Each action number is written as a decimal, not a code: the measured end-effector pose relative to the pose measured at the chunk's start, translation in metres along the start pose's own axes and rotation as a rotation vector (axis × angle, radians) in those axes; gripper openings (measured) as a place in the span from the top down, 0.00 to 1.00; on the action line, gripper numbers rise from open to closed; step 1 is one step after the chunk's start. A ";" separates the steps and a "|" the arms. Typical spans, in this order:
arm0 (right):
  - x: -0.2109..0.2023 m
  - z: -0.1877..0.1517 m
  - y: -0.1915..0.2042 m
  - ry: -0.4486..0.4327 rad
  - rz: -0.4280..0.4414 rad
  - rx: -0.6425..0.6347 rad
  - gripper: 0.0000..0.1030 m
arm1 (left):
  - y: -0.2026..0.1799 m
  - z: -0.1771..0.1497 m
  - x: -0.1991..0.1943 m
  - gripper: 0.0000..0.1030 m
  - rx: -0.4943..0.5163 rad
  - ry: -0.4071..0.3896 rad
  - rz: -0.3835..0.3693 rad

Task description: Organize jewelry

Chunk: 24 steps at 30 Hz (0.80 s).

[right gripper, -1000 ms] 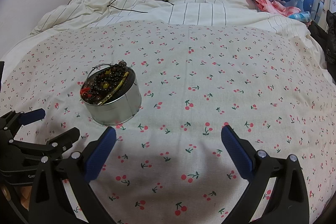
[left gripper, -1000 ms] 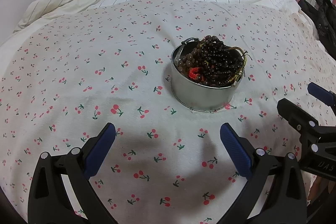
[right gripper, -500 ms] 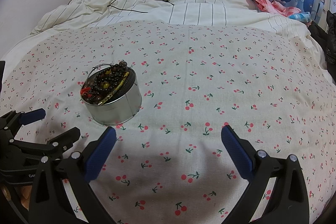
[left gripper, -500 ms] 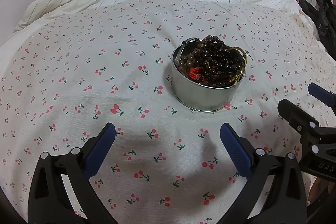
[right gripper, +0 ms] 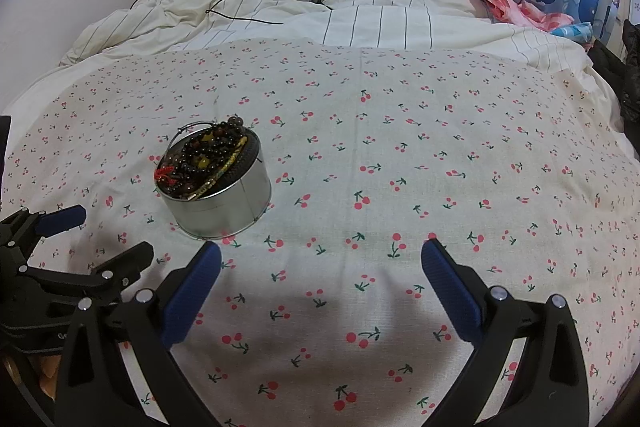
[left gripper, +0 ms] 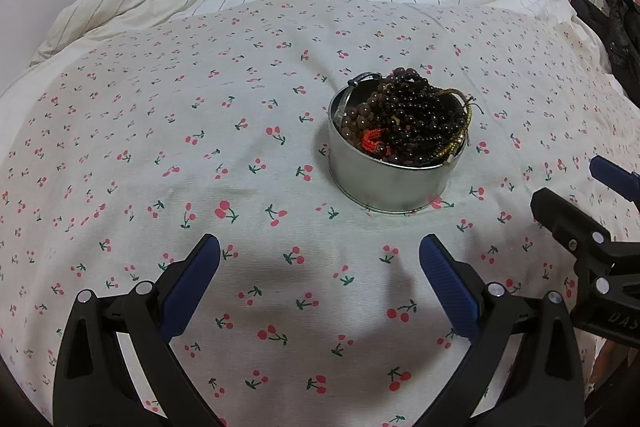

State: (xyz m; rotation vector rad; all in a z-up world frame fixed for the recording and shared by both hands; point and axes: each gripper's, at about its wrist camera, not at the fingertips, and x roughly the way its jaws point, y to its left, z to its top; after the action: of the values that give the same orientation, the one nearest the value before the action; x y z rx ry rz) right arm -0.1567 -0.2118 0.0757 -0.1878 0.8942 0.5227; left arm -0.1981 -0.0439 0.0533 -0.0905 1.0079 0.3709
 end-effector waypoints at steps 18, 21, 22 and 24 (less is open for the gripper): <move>-0.001 0.000 0.001 -0.004 0.003 0.005 0.07 | 0.009 -0.003 -0.009 0.07 -0.068 -0.040 0.008; -0.002 0.000 0.001 -0.006 0.004 0.005 0.07 | 0.009 -0.002 -0.007 0.07 -0.070 -0.024 0.007; -0.002 0.000 0.002 -0.006 0.003 0.005 0.07 | 0.010 -0.001 -0.006 0.07 -0.075 -0.018 0.004; -0.002 0.000 0.001 -0.006 0.004 0.006 0.07 | 0.010 -0.001 -0.004 0.07 -0.080 -0.004 -0.001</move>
State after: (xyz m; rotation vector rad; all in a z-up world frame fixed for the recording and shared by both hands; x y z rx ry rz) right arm -0.1586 -0.2114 0.0773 -0.1793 0.8903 0.5240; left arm -0.2043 -0.0355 0.0571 -0.1627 0.9892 0.4104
